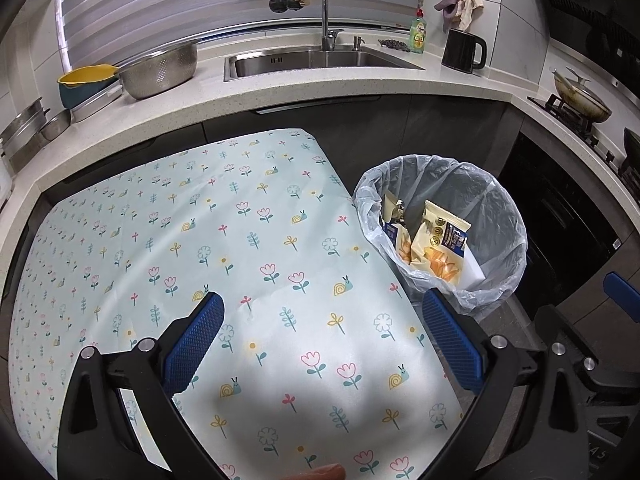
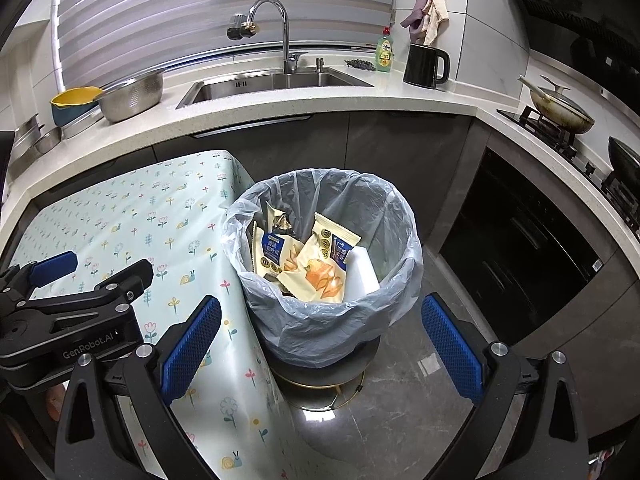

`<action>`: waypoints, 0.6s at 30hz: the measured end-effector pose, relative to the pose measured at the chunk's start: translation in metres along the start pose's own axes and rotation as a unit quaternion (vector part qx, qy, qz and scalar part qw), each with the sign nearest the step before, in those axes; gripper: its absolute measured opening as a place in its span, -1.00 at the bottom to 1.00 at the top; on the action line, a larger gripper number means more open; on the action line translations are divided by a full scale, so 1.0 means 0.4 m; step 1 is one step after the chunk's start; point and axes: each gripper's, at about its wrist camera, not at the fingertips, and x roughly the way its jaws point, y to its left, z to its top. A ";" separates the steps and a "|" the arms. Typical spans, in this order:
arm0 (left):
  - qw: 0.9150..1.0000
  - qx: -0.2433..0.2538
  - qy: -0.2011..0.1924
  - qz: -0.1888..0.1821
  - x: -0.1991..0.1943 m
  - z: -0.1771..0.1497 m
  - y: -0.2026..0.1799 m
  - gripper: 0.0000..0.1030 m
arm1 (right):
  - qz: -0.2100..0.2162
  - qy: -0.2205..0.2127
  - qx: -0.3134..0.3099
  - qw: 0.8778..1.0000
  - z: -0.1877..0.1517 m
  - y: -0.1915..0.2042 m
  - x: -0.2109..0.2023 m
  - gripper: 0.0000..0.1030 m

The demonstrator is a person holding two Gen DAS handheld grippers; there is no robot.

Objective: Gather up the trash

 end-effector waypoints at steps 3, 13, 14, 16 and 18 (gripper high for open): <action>1.000 0.002 0.000 0.004 -0.002 -0.002 -0.003 0.84 | -0.001 0.000 0.005 1.000 -0.004 -0.005 -0.001 0.88; 1.000 0.001 0.005 0.019 0.002 -0.011 -0.006 0.84 | -0.003 0.003 0.010 1.000 -0.016 -0.016 -0.002 0.88; 1.000 0.000 0.005 0.020 0.003 -0.012 -0.005 0.84 | -0.004 0.004 0.010 1.000 -0.017 -0.018 -0.002 0.88; 1.000 0.003 0.006 0.020 0.004 -0.014 -0.006 0.84 | -0.004 0.005 0.011 1.000 -0.020 -0.021 0.000 0.88; 1.000 0.004 0.005 0.021 0.003 -0.015 -0.009 0.84 | -0.004 0.006 0.012 1.000 -0.022 -0.023 -0.001 0.88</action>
